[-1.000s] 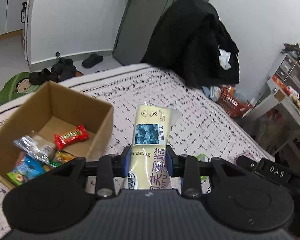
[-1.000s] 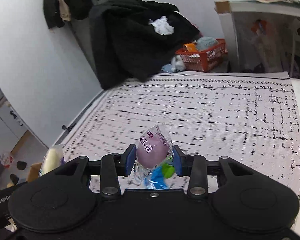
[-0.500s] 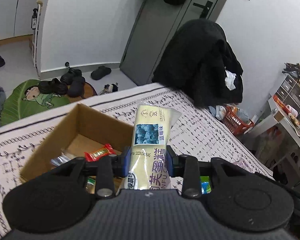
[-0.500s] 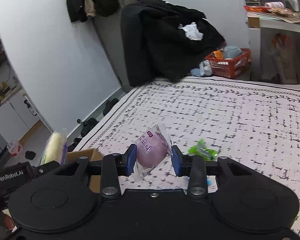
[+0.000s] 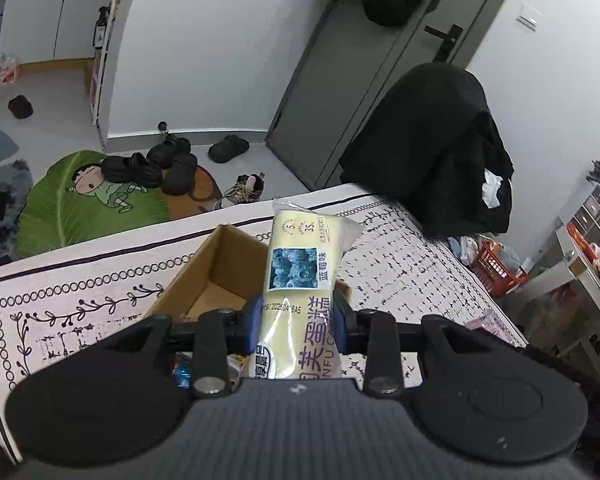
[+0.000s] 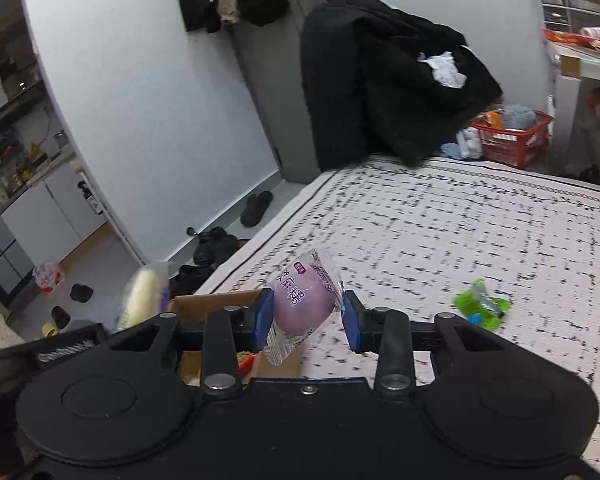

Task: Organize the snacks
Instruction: 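Carry both snacks over the cardboard box and open both tools to drop them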

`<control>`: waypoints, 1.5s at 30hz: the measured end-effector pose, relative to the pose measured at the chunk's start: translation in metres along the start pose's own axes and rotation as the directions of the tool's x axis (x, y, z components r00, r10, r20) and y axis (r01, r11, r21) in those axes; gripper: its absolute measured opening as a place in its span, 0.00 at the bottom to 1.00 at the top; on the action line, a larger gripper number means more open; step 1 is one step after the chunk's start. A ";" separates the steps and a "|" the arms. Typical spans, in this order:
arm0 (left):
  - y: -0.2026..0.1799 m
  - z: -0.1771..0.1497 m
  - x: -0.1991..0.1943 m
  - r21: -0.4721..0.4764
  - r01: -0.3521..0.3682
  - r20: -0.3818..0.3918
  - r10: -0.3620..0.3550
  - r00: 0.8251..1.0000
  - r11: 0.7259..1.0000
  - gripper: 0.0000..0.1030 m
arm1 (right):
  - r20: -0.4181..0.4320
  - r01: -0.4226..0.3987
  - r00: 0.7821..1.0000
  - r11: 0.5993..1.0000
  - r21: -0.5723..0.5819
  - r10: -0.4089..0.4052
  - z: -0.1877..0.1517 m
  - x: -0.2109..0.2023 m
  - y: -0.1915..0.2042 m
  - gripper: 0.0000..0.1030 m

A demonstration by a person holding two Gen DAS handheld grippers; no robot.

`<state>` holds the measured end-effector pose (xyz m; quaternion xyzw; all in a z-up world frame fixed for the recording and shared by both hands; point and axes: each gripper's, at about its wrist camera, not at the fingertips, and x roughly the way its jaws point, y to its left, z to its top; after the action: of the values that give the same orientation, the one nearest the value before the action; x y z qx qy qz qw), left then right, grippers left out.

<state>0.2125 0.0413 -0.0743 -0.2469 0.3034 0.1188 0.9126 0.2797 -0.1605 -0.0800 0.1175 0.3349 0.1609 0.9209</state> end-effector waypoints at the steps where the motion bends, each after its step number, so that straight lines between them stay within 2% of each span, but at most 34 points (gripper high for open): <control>1: 0.004 0.001 0.001 -0.010 -0.001 -0.002 0.001 1.000 1.000 0.33 | -0.001 -0.004 1.000 1.000 -0.007 0.004 0.000 0.001 0.005 0.35; 15: 0.055 0.009 0.033 -0.180 -0.007 -0.047 -0.002 0.999 0.984 0.33 | -0.042 -0.043 0.998 0.997 -0.066 0.040 -0.007 0.034 0.060 0.35; 18: 0.058 0.009 0.036 -0.202 -0.019 -0.050 0.009 0.999 0.979 0.37 | -0.050 -0.043 0.998 0.996 -0.074 0.040 -0.007 0.042 0.067 0.35; 21: 0.063 0.012 0.034 -0.209 -0.021 -0.036 0.014 0.999 0.978 0.38 | -0.054 -0.040 0.998 0.996 -0.076 0.036 -0.009 0.048 0.073 0.35; 24: 0.069 0.015 0.028 -0.226 -0.007 -0.017 0.004 1.000 0.974 0.43 | -0.060 -0.040 0.998 0.997 -0.069 0.036 -0.009 0.053 0.078 0.35; 31: 0.089 0.017 0.014 -0.275 -0.021 -0.013 0.018 1.000 0.961 0.45 | -0.073 -0.040 0.997 0.997 -0.070 0.035 -0.009 0.064 0.091 0.35; 34: 0.094 0.019 0.013 -0.288 -0.023 -0.015 0.019 1.000 0.957 0.45 | -0.093 -0.041 0.995 0.998 -0.043 0.036 -0.008 0.069 0.092 0.39; 35: 0.095 0.020 0.013 -0.289 -0.021 -0.017 0.017 1.000 0.957 0.46 | -0.093 -0.033 0.995 0.999 -0.032 0.030 -0.008 0.070 0.092 0.46; 36: 0.096 0.019 0.013 -0.290 -0.023 -0.019 0.018 1.000 0.957 0.48 | -0.092 -0.029 0.995 0.999 -0.024 0.026 -0.007 0.070 0.091 0.57; 38: 0.097 0.019 0.013 -0.292 -0.030 -0.021 0.025 0.999 0.956 0.54 | -0.085 -0.029 0.996 0.999 -0.021 0.027 -0.008 0.069 0.088 0.65; 40: 0.096 0.019 0.012 -0.293 -0.039 -0.023 0.034 0.999 0.955 0.59 | -0.083 -0.020 0.996 0.999 -0.031 0.017 -0.008 0.067 0.086 0.65; 42: 0.094 0.019 0.012 -0.289 -0.055 -0.026 0.049 0.998 0.956 0.70 | -0.090 -0.014 0.996 0.999 -0.031 0.011 -0.009 0.065 0.082 0.65; 45: 0.088 0.019 0.011 -0.265 -0.060 -0.027 0.055 0.998 0.962 0.79 | -0.105 -0.004 0.995 0.999 -0.034 0.000 -0.012 0.061 0.074 0.66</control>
<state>0.1983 0.1264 -0.1008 -0.3592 0.3005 0.1824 0.8645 0.2998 -0.0676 -0.1005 0.0937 0.3798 0.1734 0.9038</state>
